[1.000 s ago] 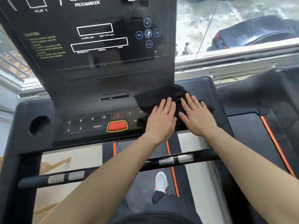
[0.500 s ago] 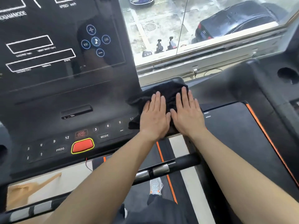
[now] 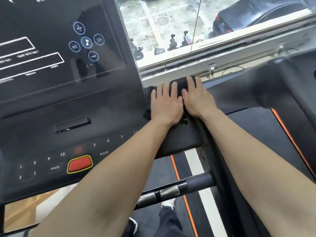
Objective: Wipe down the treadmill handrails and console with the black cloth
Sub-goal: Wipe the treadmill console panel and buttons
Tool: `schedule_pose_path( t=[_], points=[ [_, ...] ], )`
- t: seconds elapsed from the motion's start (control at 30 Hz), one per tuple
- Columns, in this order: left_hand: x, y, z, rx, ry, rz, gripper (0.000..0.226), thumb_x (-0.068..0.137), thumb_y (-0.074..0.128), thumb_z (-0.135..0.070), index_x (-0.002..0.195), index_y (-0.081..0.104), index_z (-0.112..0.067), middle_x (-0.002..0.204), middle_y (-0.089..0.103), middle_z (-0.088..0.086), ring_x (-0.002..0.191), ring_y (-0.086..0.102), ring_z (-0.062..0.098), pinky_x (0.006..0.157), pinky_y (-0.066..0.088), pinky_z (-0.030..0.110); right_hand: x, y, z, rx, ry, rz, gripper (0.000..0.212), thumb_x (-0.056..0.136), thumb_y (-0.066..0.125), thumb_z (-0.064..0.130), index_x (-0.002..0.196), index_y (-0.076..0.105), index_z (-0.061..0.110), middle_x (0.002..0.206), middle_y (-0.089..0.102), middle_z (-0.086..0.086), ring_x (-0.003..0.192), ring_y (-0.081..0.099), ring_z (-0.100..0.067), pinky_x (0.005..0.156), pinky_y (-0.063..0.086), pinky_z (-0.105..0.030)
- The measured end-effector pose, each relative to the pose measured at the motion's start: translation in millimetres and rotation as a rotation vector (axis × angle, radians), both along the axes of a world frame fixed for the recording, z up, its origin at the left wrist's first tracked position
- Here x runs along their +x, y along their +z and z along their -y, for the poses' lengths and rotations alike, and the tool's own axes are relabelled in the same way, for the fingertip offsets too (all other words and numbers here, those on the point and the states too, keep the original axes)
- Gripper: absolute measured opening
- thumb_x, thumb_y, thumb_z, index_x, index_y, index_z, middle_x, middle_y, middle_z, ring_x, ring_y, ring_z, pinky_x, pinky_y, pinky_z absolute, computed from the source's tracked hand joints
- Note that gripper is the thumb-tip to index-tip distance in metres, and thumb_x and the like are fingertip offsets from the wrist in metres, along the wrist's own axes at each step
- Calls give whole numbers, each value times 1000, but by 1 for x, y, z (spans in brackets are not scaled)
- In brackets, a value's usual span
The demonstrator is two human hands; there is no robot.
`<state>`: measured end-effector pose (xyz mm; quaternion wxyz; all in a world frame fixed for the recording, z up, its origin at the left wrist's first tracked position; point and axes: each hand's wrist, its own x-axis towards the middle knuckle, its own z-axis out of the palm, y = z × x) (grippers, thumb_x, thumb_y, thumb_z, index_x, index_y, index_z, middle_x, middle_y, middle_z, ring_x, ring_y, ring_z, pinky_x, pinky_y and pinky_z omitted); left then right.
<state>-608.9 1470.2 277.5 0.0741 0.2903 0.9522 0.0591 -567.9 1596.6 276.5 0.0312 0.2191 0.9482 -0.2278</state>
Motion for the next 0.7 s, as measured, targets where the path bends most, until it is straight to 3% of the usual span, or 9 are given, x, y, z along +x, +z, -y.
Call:
schedule_pose_path(
  t=[0.1, 0.2, 0.3, 0.47, 0.6, 0.7],
  points=[
    [49, 1, 20, -31, -63, 43, 63, 105, 22, -40, 160, 3, -16, 168, -5, 11, 154, -7, 30, 125, 3, 47, 52, 3, 17, 87, 33, 22, 67, 106, 32, 40, 162, 5, 15, 168, 1, -18, 150, 22, -37, 112, 36, -51],
    [109, -3, 40, -31, -139, 27, 65, 103, 22, -39, 160, 6, -11, 167, -3, 17, 154, -5, 33, 124, 9, 49, 114, 2, 36, 128, 30, 70, 67, 106, 29, 38, 161, 7, 9, 168, 1, -20, 154, 12, -37, 115, 33, -51],
    [147, -12, 56, -6, -135, -1, 67, 100, 22, -39, 160, 11, -11, 167, 0, 15, 155, 0, 31, 124, 11, 47, 149, -10, 45, 252, 97, 126, 71, 102, 11, 41, 159, 12, -1, 164, 3, -31, 152, 12, -46, 121, 25, -53],
    [140, -11, 53, -19, -149, 6, 67, 101, 21, -40, 160, 8, -12, 168, -1, 12, 155, -1, 29, 124, 12, 46, 145, -12, 41, 240, 79, 85, 74, 99, 21, 45, 158, 20, 0, 161, 19, -34, 145, 33, -46, 113, 40, -52],
    [104, -6, 30, -32, -136, 21, 66, 104, 23, -39, 160, 2, -11, 168, -5, 12, 155, -6, 28, 125, 9, 45, 108, -6, 23, 29, 6, 91, 72, 104, 28, 45, 161, 3, 7, 165, 7, -28, 139, 41, -45, 105, 41, -51],
    [71, -5, 13, -26, -129, 29, 66, 105, 22, -38, 160, -2, -13, 168, -8, 10, 155, -7, 25, 124, 5, 43, 72, -3, 11, -68, -48, 73, 72, 106, 32, 43, 160, -1, 8, 165, 13, -24, 129, 50, -46, 100, 42, -51]
  ],
)
